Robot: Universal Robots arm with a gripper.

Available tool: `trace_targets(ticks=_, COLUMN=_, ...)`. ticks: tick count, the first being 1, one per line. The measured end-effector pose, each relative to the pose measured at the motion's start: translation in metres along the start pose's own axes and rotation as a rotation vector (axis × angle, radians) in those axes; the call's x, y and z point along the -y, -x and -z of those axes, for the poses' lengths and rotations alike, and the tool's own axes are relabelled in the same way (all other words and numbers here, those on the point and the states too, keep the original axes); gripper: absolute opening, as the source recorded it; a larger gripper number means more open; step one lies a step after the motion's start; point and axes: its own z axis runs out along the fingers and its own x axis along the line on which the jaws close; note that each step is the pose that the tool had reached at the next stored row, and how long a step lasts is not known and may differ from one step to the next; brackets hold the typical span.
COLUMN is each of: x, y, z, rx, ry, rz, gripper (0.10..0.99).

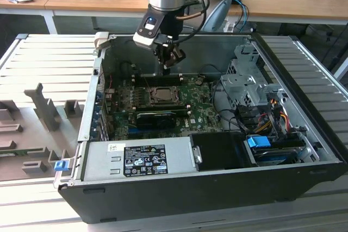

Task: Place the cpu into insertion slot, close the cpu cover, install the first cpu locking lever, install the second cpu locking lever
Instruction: 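Install the first cpu locking lever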

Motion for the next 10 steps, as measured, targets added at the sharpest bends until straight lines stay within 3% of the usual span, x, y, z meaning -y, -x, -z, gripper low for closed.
trace_targets(ticks=10, x=0.0, y=0.0, z=0.0, rx=-0.0014, ry=0.001, rz=0.063, gripper=0.106)
